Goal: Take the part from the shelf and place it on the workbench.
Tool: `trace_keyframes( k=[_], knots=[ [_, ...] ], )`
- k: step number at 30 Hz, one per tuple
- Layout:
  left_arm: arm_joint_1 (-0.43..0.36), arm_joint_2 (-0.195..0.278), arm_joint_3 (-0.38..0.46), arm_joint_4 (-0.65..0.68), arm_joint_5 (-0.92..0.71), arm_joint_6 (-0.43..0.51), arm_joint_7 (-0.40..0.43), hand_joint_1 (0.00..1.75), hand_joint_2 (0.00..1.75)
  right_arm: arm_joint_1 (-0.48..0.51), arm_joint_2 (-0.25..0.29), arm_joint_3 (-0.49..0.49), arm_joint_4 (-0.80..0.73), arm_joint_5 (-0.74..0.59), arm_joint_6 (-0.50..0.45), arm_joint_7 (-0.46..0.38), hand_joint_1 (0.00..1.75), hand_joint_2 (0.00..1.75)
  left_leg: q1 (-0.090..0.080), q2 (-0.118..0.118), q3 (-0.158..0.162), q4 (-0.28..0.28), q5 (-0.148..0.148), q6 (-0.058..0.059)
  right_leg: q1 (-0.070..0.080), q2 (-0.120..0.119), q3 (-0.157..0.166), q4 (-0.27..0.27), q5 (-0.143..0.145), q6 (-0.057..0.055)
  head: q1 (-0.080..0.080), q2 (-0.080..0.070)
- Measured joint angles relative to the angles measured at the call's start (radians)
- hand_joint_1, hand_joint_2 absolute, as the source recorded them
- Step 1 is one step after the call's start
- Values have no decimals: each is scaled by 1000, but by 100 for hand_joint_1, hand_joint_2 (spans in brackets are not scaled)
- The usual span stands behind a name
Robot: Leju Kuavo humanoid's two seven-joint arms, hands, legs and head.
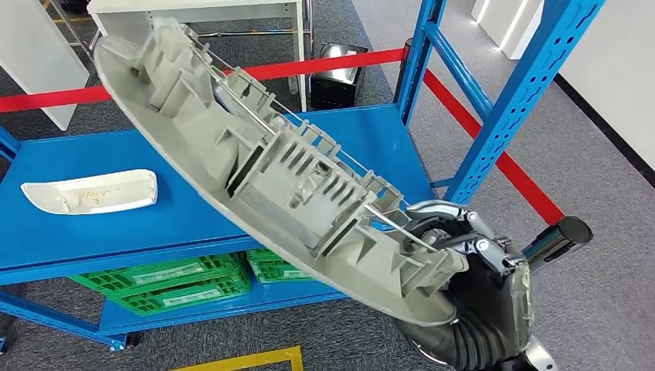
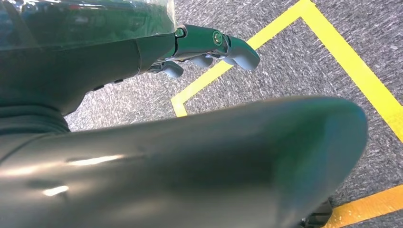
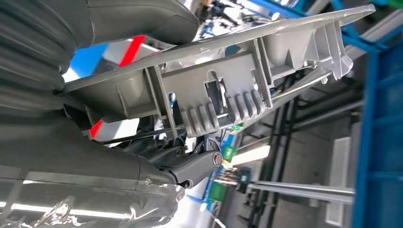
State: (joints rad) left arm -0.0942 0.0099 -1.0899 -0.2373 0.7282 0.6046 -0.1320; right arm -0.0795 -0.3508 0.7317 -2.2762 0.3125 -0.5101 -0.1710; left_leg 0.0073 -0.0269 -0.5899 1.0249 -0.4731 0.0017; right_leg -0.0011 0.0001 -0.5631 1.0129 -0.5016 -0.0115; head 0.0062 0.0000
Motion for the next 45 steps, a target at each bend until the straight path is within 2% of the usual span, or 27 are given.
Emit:
trace_keyframes(
  k=[20,30,45],
  knots=[
    [-2,-5,0,0,-14,-26,0,0,175,-25,4,57,-53,16,-21,-11,175,175,0,1,0,0,0,0,0,1,0,0,0,0,0,0],
    [-2,-8,0,0,5,-59,-9,0,175,-25,7,65,-53,-17,-35,-13,175,175,0,1,0,0,0,0,0,1,0,0,0,0,0,0],
    [-3,-15,0,0,1,-96,-4,0,175,-14,7,65,-53,38,-36,26,175,175,0,2,0,-1,0,0,0,1,-1,0,0,0,0,0]
  ],
)
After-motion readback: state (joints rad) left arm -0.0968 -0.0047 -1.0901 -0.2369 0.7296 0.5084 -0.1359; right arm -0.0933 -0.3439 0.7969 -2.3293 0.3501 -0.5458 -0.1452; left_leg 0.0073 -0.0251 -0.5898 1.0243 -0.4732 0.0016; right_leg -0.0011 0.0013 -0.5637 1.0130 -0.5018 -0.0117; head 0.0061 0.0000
